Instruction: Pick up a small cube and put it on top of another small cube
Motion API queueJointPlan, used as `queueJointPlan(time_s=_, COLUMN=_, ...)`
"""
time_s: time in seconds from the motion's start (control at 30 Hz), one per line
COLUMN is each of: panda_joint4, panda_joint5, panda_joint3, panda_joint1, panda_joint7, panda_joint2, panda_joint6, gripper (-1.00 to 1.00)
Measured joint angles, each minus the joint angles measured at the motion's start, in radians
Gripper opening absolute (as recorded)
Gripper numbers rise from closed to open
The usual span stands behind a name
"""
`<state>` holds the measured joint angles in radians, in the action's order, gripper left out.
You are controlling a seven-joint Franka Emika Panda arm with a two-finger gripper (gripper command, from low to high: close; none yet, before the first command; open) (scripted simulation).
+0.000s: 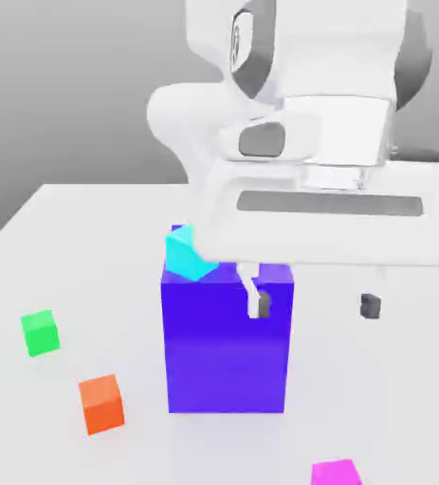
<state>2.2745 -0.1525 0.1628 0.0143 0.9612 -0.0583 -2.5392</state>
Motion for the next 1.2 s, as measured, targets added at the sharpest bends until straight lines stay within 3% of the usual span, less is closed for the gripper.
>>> queueJointPlan(time_s=0.4, panda_joint4=-0.032, panda_joint5=-0.026, panda_joint3=-0.005, panda_joint1=0.065, panda_joint7=0.040, panda_joint2=-0.427, panda_joint6=-0.180, gripper=0.00)
queueJointPlan(time_s=0.43, panda_joint4=-0.040, panda_joint5=-0.035, panda_joint3=-0.017, panda_joint1=0.074, panda_joint7=0.047, panda_joint2=-0.462, panda_joint6=-0.206, gripper=-1.00)
queueJointPlan(time_s=0.67, panda_joint4=-0.042, panda_joint5=-0.037, panda_joint3=-0.019, panda_joint1=0.076, panda_joint7=0.049, panda_joint2=-0.471, panda_joint6=-0.213, gripper=-1.00)
queueJointPlan(time_s=0.8, panda_joint4=-0.013, panda_joint5=0.001, panda_joint3=0.015, panda_joint1=0.048, panda_joint7=0.023, panda_joint2=-0.351, panda_joint6=-0.121, gripper=-1.00)
queueJointPlan(time_s=1.2, panda_joint4=0.219, panda_joint5=0.132, panda_joint3=-0.261, panda_joint1=-0.151, panda_joint7=0.439, panda_joint2=-0.112, panda_joint6=-0.116, gripper=-1.00)
